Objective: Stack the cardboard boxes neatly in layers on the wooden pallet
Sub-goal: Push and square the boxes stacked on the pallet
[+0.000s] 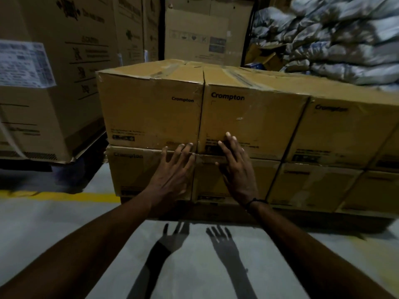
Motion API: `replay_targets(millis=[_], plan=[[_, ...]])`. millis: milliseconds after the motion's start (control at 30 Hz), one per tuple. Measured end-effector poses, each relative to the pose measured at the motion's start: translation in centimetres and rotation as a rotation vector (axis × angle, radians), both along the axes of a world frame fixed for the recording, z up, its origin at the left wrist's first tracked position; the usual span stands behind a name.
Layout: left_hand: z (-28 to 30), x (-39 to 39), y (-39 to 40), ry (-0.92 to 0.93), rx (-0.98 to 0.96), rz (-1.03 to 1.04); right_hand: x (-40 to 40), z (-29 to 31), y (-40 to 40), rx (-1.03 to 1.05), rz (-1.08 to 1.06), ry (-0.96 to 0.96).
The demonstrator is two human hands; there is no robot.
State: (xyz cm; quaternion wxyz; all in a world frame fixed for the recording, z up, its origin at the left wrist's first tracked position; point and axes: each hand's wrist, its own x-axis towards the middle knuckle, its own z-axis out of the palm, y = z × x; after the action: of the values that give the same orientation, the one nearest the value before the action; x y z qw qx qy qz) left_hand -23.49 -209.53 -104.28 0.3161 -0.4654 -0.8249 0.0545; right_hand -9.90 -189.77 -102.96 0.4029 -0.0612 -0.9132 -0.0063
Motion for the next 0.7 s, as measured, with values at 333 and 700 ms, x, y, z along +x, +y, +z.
replay_targets(millis=[333, 700], plan=[[3.4, 7.7, 10.4, 0.06, 0.131, -0.275, 14.1, 8.5, 15.7, 0.235, -0.214, -0.342], [2.8, 8.5, 18.5, 0.122, -0.009, -0.301, 14.5, 0.3, 19.6, 0.332, -0.221, -0.443]])
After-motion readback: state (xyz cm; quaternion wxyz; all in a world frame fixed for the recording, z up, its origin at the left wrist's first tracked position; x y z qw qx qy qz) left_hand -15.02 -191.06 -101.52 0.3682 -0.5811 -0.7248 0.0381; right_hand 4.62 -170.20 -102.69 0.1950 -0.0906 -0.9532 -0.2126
